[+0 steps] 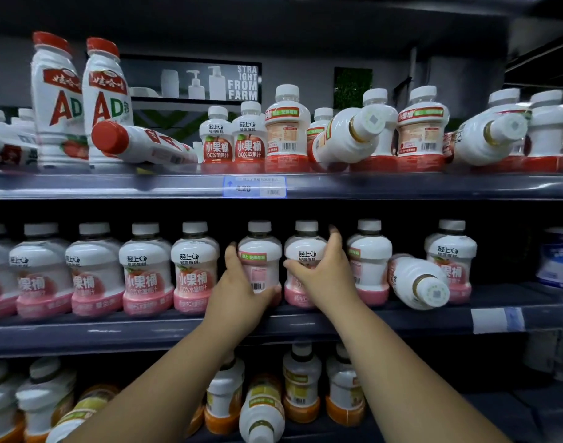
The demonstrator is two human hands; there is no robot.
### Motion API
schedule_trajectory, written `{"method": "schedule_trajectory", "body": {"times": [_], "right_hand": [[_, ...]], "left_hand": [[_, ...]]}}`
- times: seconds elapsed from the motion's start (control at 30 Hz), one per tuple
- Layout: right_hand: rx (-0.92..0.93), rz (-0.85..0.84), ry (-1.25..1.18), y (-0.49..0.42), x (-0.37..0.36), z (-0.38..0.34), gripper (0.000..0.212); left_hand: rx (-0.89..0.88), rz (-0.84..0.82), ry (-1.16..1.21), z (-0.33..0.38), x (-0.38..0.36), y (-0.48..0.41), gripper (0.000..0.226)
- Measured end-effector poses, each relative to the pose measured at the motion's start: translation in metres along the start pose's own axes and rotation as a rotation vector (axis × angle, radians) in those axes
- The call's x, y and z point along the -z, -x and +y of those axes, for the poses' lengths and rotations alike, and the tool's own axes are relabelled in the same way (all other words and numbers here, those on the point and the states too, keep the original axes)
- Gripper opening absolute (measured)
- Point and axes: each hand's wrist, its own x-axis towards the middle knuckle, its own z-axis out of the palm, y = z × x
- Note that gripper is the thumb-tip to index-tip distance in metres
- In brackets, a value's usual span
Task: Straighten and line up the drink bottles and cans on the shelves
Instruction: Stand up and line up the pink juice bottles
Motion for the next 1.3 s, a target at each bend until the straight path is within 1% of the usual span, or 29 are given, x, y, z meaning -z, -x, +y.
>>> {"method": "schedule_trajectory", "body": {"times": [0.07, 0.1, 0.13, 0.17, 0.27, 0.3, 0.4, 0.47, 0.57, 0.6, 0.67, 0.73, 0.77, 0.87, 0.9, 1.0, 1.03, 1.17, 1.27, 1.3], "right_hand": [[0.002, -0.076, 0.112, 0.004, 0.002, 0.007, 0.112], [0.012, -0.102, 0.159, 0.007, 0.003, 0.010, 0.112], [0.027, -0.104, 0.189, 0.011, 0.004, 0.014, 0.111], [0.044, -0.084, 0.205, 0.015, 0.005, 0.017, 0.110], [0.073, -0.040, 0.201, 0.021, 0.006, 0.021, 0.104], [0.075, -0.045, 0.192, 0.022, 0.006, 0.022, 0.103], [0.077, -0.050, 0.175, 0.022, 0.007, 0.024, 0.101], [0.080, -0.045, 0.166, 0.021, 0.008, 0.024, 0.101], [0.072, -0.055, 0.172, 0.021, 0.009, 0.023, 0.105], [0.073, -0.061, 0.185, 0.021, 0.009, 0.023, 0.107], [0.074, -0.074, 0.203, 0.020, 0.010, 0.023, 0.108], [0.075, -0.079, 0.205, 0.019, 0.011, 0.024, 0.110], [0.072, -0.084, 0.208, 0.019, 0.010, 0.024, 0.111], [0.064, -0.104, 0.222, 0.018, 0.010, 0.024, 0.118], [0.065, -0.105, 0.226, 0.018, 0.010, 0.024, 0.118], [0.068, -0.107, 0.241, 0.018, 0.010, 0.024, 0.114], [0.067, -0.108, 0.245, 0.018, 0.010, 0.024, 0.115], [0.068, -0.117, 0.270, 0.018, 0.010, 0.024, 0.119], [0.073, -0.133, 0.294, 0.019, 0.011, 0.024, 0.120], [0.076, -0.133, 0.296, 0.019, 0.011, 0.024, 0.121]], "left_hand": [[0.043, -0.033, 0.059, -0.001, 0.002, -0.004, 0.107], [0.058, -0.053, 0.080, -0.001, 0.002, -0.006, 0.098], [0.066, -0.064, 0.089, 0.001, 0.002, -0.007, 0.090], [0.074, -0.059, 0.084, 0.004, 0.002, -0.007, 0.087], [0.103, 0.001, 0.002, 0.010, -0.003, -0.005, 0.102], [0.106, 0.007, -0.008, 0.010, -0.004, -0.005, 0.103], [0.123, -0.009, 0.014, 0.008, -0.004, -0.004, 0.087], [0.113, -0.017, -0.033, 0.010, -0.005, -0.002, 0.080], [0.127, 0.031, -0.112, 0.015, -0.008, -0.001, 0.093], [0.142, 0.036, -0.120, 0.015, -0.009, -0.001, 0.093], [0.166, 0.025, -0.118, 0.014, -0.009, -0.002, 0.084], [0.152, 0.004, -0.136, 0.013, -0.009, -0.001, 0.072], [0.146, 0.003, -0.150, 0.013, -0.009, -0.001, 0.072], [0.145, 0.015, -0.212, 0.013, -0.011, 0.000, 0.088], [0.150, 0.017, -0.213, 0.012, -0.012, 0.000, 0.087], [0.145, 0.006, -0.205, 0.010, -0.013, -0.001, 0.066], [0.130, 0.007, -0.217, 0.008, -0.014, -0.001, 0.062], [0.098, 0.056, -0.235, 0.008, -0.016, 0.002, 0.075], [0.095, 0.033, -0.206, 0.006, -0.014, 0.001, 0.066], [0.085, 0.034, -0.210, 0.005, -0.014, 0.001, 0.066]]}}
